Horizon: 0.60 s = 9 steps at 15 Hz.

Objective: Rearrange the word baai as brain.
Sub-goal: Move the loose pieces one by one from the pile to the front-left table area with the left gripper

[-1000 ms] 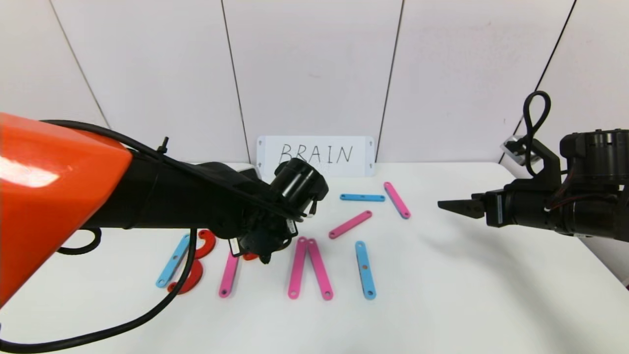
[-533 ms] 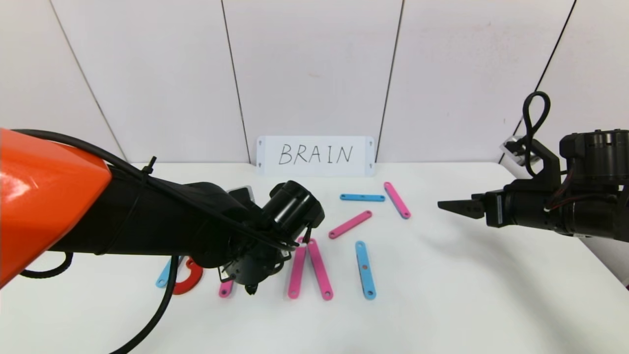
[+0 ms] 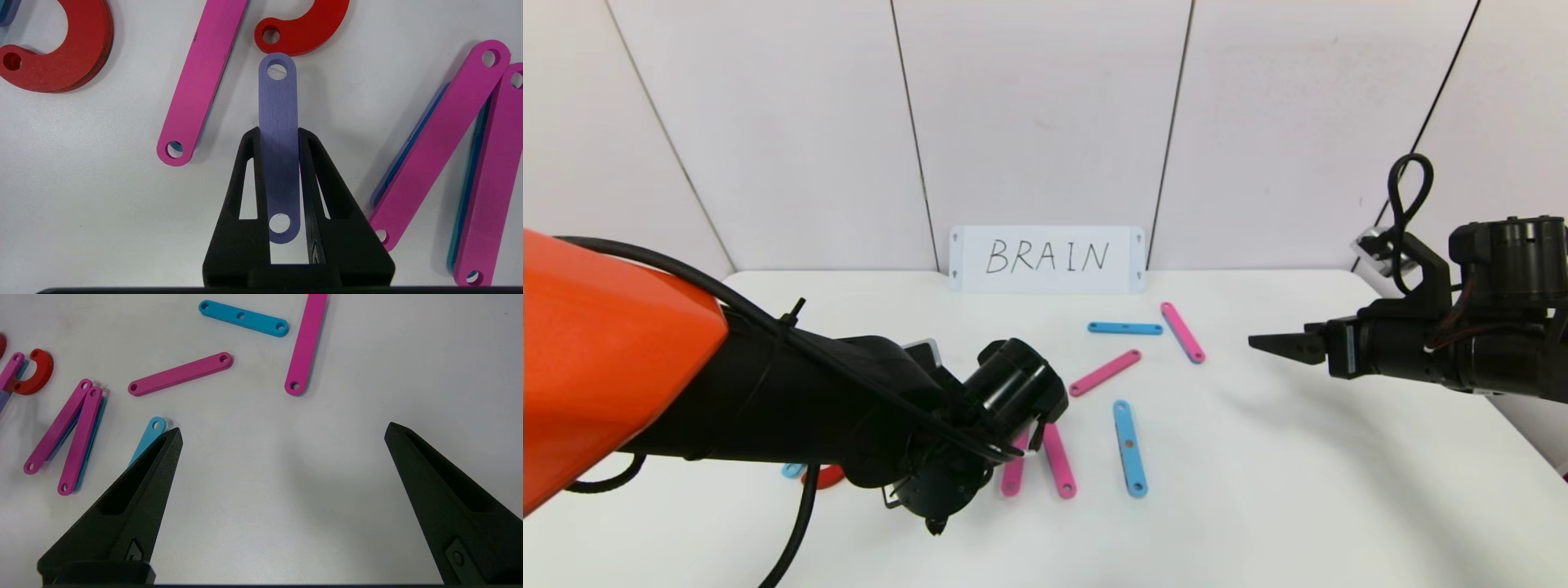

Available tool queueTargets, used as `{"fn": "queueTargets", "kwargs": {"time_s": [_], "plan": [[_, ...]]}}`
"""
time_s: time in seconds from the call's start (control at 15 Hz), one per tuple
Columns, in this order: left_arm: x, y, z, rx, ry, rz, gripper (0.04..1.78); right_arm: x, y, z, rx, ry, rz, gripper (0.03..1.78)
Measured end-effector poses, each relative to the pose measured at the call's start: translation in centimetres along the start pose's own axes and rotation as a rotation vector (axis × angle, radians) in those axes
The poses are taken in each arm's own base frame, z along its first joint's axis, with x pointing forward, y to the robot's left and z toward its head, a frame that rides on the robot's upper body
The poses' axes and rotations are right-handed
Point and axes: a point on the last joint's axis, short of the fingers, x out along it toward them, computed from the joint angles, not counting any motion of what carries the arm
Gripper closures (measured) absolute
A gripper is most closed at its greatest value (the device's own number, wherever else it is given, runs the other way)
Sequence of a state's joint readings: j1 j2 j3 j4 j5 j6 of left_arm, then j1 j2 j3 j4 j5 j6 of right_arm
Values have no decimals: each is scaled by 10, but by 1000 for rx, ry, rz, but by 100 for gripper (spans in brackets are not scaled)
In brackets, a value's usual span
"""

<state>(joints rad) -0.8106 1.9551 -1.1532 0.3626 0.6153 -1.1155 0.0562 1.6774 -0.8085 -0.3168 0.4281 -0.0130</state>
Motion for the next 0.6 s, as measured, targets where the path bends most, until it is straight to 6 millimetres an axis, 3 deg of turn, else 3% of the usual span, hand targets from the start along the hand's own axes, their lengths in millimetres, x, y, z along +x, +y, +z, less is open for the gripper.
{"fn": "queueTargets", "kwargs": {"time_s": [0.6], "plan": [[7, 3, -8, -13, 7, 32, 154, 1, 0, -1, 2, 5, 1, 8]]}}
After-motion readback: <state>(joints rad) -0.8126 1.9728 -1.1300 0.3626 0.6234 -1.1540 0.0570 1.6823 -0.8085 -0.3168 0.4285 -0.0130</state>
